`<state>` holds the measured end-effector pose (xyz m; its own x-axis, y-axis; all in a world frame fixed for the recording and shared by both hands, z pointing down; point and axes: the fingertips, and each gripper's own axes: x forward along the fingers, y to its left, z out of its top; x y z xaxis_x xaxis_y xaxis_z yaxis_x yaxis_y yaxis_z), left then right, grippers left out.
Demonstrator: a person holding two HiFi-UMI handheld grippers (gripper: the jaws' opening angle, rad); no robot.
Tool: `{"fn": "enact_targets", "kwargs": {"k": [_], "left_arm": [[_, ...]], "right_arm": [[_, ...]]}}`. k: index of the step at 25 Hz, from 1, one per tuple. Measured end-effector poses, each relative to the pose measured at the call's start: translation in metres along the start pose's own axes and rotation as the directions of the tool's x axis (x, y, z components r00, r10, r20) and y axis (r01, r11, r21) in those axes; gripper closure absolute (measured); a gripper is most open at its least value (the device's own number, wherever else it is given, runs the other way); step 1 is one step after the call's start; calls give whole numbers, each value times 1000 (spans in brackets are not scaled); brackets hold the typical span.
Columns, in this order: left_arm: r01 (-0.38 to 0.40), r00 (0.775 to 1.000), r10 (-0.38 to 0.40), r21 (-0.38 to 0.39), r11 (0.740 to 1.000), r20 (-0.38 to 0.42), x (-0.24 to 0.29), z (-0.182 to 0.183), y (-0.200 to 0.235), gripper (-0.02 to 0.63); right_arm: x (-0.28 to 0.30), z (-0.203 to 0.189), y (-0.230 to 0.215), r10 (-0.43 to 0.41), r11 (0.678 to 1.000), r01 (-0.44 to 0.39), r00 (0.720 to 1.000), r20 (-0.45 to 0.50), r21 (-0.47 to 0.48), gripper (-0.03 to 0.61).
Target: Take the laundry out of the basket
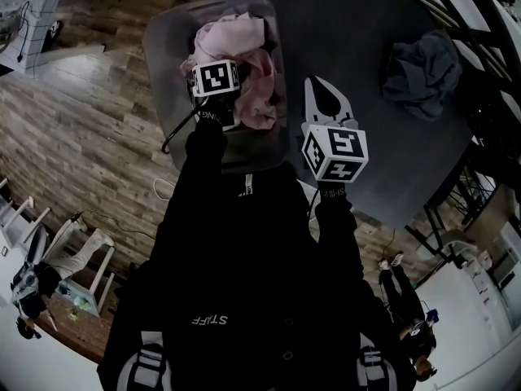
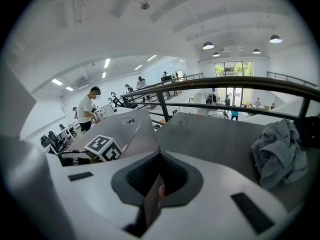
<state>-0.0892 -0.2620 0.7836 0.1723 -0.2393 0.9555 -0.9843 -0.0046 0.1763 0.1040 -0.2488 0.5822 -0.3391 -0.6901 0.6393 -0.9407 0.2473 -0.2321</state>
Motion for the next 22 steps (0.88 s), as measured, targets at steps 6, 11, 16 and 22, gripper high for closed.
{"fn": "enact_targets", "kwargs": {"k": [6,11,16,22], "left_arm": [[-73,997,72,11,997,30,2,5,0,36],[-88,994,87,18,996,67,-5,6,-4,154],[-99,986,94,35,994,135,-27,8,-11,364],[-83,983,71,61,995,170,-55,11,-15,440]], "right_arm": [[-6,-5,-3,-9,1000,9,1000,0,8,565],[-17,-8,-6,-28,1000,28,1000,5,12,565],[-34,-7,-8,-51,999,50,998,25,17,565],[-51,1,1,-46,999,45,996,70,11,565]]}}
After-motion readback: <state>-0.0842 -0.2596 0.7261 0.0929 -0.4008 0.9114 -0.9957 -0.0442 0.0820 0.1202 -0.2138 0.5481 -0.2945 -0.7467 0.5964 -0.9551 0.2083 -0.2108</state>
